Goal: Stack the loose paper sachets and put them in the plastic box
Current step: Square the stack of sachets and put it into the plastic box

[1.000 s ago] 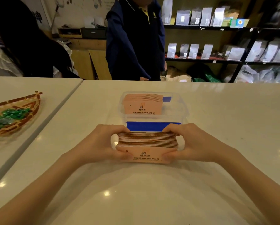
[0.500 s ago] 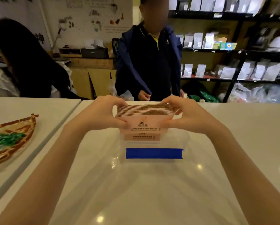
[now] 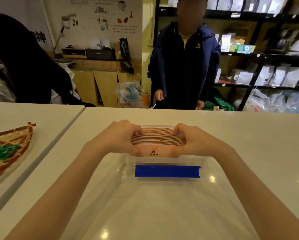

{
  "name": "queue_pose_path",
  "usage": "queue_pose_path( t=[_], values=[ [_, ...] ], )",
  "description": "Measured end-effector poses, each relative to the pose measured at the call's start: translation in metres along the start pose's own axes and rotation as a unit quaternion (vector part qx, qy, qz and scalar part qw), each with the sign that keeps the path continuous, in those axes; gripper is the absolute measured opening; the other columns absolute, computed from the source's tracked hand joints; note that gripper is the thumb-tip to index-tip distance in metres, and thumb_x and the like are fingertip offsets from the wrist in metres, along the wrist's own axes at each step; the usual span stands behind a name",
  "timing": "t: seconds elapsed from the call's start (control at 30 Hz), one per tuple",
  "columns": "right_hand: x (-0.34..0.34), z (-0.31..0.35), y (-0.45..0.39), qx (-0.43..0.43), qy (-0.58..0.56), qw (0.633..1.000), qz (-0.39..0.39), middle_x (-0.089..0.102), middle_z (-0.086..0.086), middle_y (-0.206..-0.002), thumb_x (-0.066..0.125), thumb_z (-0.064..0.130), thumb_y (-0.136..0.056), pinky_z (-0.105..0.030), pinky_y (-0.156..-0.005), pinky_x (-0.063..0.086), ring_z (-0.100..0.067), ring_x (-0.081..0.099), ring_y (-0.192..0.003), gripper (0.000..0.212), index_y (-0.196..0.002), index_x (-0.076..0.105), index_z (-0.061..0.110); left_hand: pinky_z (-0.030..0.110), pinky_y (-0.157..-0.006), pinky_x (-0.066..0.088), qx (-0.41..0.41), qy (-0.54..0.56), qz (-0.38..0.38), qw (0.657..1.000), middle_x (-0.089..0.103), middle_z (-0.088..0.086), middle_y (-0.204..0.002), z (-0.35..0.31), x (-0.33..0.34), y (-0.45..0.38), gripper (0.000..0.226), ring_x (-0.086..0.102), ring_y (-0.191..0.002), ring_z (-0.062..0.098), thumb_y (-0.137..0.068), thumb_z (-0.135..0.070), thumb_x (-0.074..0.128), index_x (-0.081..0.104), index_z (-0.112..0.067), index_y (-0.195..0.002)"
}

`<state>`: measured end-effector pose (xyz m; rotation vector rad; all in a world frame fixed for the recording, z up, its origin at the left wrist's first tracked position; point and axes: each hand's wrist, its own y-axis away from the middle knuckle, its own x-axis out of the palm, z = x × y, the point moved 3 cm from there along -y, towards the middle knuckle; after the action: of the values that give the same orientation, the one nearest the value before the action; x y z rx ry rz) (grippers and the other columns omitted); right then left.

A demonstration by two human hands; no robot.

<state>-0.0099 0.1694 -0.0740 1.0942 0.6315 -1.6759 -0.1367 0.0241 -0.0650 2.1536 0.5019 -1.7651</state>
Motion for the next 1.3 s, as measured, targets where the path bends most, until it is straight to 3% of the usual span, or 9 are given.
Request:
queue_pose_path(
  t=[0.1, 0.3, 0.6, 0.87, 1.07, 1.17, 1.3],
  values=[
    [0.004, -0.001, -0.003, 0.010, 0.031, 0.999, 0.001, 0.053, -0.003, -0.121, 0.069, 0.044, -0.070, -0.030, -0.081, 0.050, -0.015, 0.052, -0.092, 0.061, -0.118, 0.039, 0.022, 0.035, -0.088, 0.045, 0.008, -0.027, -0.006, 1.000, 0.059, -0.001, -0.115, -0.001, 0.004, -0.002, 0.053, 0.048, -0.100, 0.015, -0.068, -0.044, 0.069, 0.051, -0.027, -0.115],
    [0.004, -0.002, -0.004, 0.019, 0.022, 1.000, 0.008, 0.055, -0.004, -0.120, 0.069, 0.045, -0.069, -0.029, -0.079, 0.050, -0.015, 0.054, -0.090, 0.066, -0.123, 0.038, 0.023, 0.034, -0.089, 0.041, 0.004, -0.052, -0.016, 0.999, 0.057, -0.003, -0.116, -0.002, 0.003, -0.002, 0.053, 0.044, -0.103, 0.014, -0.067, -0.048, 0.068, 0.051, -0.028, -0.113],
    [0.001, -0.002, -0.002, 0.022, 0.017, 0.999, 0.017, 0.057, -0.003, -0.118, 0.071, 0.037, -0.071, -0.021, -0.070, 0.045, -0.014, 0.055, -0.089, 0.057, -0.118, 0.043, 0.023, 0.034, -0.089, 0.043, -0.009, -0.050, -0.010, 0.999, 0.058, -0.003, -0.115, 0.003, 0.000, 0.001, 0.044, 0.044, -0.096, 0.012, -0.069, -0.040, 0.071, 0.057, -0.027, -0.108],
    [-0.001, -0.002, 0.000, 0.037, 0.001, 0.999, 0.017, 0.058, 0.000, -0.105, 0.071, 0.037, -0.070, -0.026, -0.076, 0.047, -0.015, 0.057, -0.088, 0.055, -0.116, 0.045, 0.022, 0.035, -0.089, 0.044, -0.016, -0.054, -0.007, 0.998, 0.058, -0.002, -0.115, 0.000, -0.001, 0.003, 0.041, 0.042, -0.093, 0.012, -0.069, -0.037, 0.071, 0.057, -0.025, -0.106],
    [0.000, -0.004, 0.001, 0.044, -0.006, 0.999, 0.026, 0.064, -0.005, -0.112, 0.072, 0.024, -0.072, -0.026, -0.077, 0.048, -0.014, 0.059, -0.082, 0.057, -0.121, 0.043, 0.020, 0.034, -0.088, 0.046, -0.020, -0.042, -0.005, 0.999, 0.058, 0.000, -0.113, -0.006, -0.003, 0.005, 0.038, 0.048, -0.098, 0.016, -0.071, -0.037, 0.069, 0.057, -0.023, -0.105],
    [0.003, -0.003, -0.001, 0.035, -0.004, 0.999, 0.021, 0.061, -0.004, -0.119, 0.071, 0.023, -0.073, -0.023, -0.071, 0.048, -0.013, 0.060, -0.082, 0.062, -0.125, 0.039, 0.022, 0.033, -0.086, 0.046, -0.022, -0.046, -0.003, 0.999, 0.058, 0.001, -0.113, -0.008, -0.002, 0.006, 0.037, 0.049, -0.098, 0.017, -0.072, -0.035, 0.068, 0.057, -0.022, -0.105],
    [0.000, -0.003, 0.004, 0.045, -0.013, 0.998, 0.031, 0.060, -0.003, -0.121, 0.070, 0.022, -0.074, -0.025, -0.076, 0.047, -0.012, 0.058, -0.083, 0.063, -0.127, 0.037, 0.022, 0.034, -0.088, 0.045, -0.026, -0.043, -0.009, 0.999, 0.058, 0.000, -0.115, -0.012, -0.004, 0.008, 0.037, 0.049, -0.100, 0.017, -0.073, -0.035, 0.068, 0.057, -0.024, -0.107]
  ],
)
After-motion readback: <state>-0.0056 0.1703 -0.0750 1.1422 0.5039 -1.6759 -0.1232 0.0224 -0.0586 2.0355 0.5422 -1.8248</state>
